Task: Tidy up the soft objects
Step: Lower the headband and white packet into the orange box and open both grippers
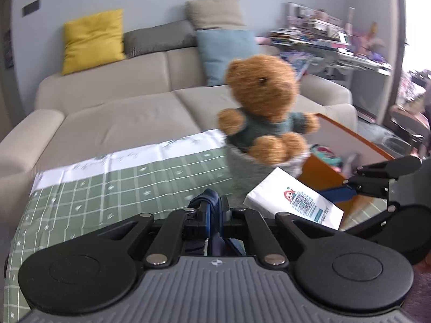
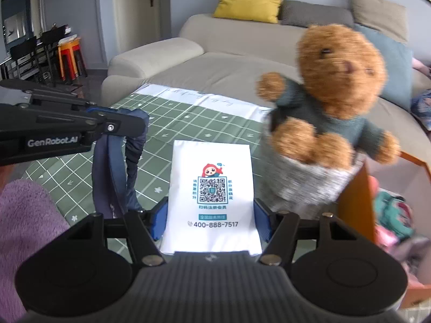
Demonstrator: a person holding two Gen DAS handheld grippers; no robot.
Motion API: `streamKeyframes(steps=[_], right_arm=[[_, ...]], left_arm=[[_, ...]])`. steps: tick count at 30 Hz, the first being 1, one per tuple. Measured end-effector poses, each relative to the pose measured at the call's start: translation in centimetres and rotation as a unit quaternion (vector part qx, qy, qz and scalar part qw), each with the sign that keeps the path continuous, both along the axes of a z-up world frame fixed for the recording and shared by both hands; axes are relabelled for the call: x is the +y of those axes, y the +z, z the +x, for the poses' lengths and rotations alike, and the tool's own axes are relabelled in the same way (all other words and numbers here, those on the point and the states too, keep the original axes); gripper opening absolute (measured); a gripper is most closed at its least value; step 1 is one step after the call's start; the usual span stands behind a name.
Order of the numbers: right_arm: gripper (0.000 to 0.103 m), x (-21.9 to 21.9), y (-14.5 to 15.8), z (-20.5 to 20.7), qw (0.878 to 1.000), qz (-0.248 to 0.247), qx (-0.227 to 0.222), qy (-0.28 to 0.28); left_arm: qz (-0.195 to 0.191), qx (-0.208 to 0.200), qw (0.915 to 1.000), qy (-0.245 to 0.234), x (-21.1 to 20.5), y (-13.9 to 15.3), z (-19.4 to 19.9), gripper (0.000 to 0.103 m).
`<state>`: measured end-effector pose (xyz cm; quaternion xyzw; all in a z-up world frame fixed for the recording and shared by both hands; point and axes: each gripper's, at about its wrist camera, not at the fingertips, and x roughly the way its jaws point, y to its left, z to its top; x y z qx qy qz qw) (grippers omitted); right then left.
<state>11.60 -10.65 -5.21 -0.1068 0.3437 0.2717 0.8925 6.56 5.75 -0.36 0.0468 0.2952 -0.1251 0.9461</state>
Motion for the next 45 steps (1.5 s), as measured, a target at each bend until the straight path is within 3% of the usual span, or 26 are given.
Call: streamKeyframes(steps=[7, 12, 27, 37, 45], right_arm=[[0.063, -5.9, 1.6, -2.9, 0.999, 0.005, -0.013, -0.043], [0.063, -10.2, 2.5, -3.9, 0.996, 0.005, -0.023, -0.083], [0.063, -19.9, 5.5, -0.1, 0.986, -0.030, -0.048, -0.160], [0.063, -23.0, 5.2, 7.2, 0.983, -0.045, -0.048, -0.172], [0.063, -24.5, 1.6, 13.3, 0.984, -0.065, -0.029, -0.165]], left_arm=[[0.002, -0.017, 0.9975, -0.069, -5.5, 2.2, -0.6, 0.006], [0.010, -0.036, 0.9910, -0.129, -10.0, 3.7, 0.3, 0.006], [0.054, -0.107, 0.9570, -0.264, -23.0, 7.8, 6.6, 0.006], [0.125, -0.085, 0.9469, -0.284, -28.2, 5.2, 13.4, 0.006], [0.220, -0.003, 0.9413, -0.256, -30.8, -0.1, 19.0, 0.006]])
